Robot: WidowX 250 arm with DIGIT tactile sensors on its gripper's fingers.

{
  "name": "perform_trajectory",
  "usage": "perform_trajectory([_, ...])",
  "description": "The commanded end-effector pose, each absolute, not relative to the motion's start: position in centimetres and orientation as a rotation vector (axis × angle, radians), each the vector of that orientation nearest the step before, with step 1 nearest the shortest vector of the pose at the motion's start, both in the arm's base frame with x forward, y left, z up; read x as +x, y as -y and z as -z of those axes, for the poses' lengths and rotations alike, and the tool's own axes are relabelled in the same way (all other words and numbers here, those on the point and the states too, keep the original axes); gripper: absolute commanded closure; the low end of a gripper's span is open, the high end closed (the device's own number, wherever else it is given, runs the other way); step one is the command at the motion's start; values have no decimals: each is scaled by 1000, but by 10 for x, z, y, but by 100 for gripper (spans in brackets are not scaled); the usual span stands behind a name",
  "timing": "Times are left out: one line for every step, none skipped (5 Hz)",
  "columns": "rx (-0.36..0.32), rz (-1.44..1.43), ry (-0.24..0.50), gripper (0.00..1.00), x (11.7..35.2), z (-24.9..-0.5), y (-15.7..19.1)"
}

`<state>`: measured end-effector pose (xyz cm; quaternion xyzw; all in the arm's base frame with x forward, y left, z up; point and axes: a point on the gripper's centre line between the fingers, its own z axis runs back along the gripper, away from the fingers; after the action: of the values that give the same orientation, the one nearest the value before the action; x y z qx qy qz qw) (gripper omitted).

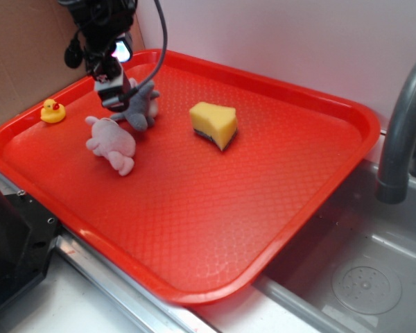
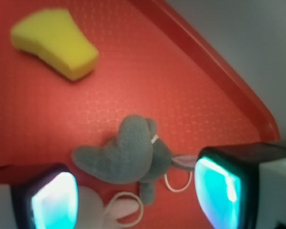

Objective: Grab the gray animal.

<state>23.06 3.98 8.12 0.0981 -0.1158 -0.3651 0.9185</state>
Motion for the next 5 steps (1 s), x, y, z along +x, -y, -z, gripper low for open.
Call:
perform_trajectory([169,760,85,0,261,-45,-45])
perform_trajectory([154,726,6,0,272,-29,-44])
perform_trajectory([156,704,32,100,273,-34,-44])
perform_trajectory([157,667,59,100,272,-49,-42])
perform_trajectory([129,576,94,100,278,-94,-28])
